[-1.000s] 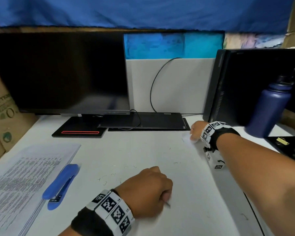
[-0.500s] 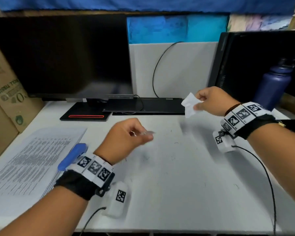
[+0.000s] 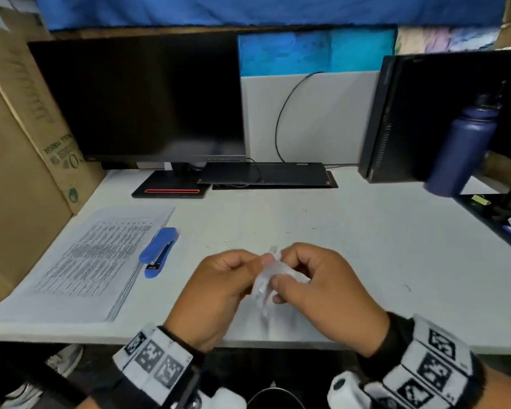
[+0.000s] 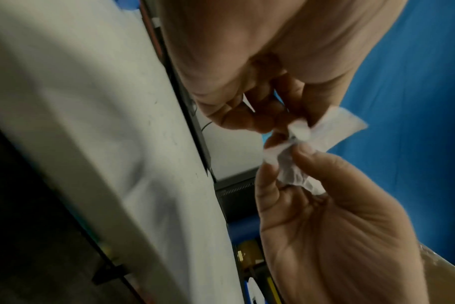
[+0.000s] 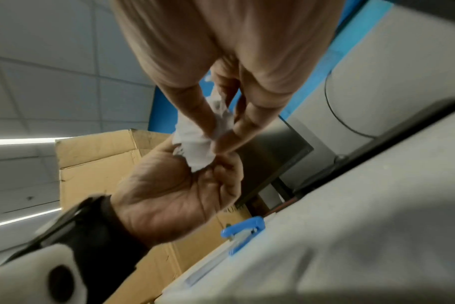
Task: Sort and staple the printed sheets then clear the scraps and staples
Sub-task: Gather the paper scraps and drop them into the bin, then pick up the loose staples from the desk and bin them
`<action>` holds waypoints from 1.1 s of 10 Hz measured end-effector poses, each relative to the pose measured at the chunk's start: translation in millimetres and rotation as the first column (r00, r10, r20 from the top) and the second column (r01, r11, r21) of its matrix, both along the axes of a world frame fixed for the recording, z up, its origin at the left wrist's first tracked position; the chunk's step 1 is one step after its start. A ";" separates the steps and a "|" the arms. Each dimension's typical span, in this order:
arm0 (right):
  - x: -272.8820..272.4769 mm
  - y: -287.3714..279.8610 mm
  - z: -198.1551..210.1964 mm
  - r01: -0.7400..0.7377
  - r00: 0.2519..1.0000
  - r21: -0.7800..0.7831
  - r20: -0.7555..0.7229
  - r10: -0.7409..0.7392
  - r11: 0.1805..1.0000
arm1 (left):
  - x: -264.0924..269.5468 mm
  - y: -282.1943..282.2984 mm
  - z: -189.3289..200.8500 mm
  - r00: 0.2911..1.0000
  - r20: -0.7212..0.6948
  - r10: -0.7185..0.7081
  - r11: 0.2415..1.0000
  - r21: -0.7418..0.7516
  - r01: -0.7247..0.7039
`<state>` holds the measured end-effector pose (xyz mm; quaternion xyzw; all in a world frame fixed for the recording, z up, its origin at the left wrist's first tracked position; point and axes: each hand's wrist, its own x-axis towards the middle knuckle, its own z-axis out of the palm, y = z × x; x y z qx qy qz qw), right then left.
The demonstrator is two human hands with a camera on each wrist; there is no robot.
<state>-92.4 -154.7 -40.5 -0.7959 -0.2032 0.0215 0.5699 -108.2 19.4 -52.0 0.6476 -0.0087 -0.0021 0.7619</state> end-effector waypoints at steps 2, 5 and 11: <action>-33.2 0.8 -32.4 0.039 0.999 -0.040 -0.023 -0.040 0.998 | -25.9 28.5 -10.1 1.000 -0.003 0.031 0.951 0.306 -0.029; -20.2 7.5 -181.4 -0.550 0.811 -0.798 -0.439 0.386 0.248 | 38.6 98.0 -69.8 0.922 0.294 0.251 0.449 0.808 -0.380; 18.9 42.8 -316.6 -0.410 0.800 -0.906 -0.302 0.519 0.104 | 54.9 106.7 -83.9 0.883 0.272 0.382 0.598 0.656 -0.460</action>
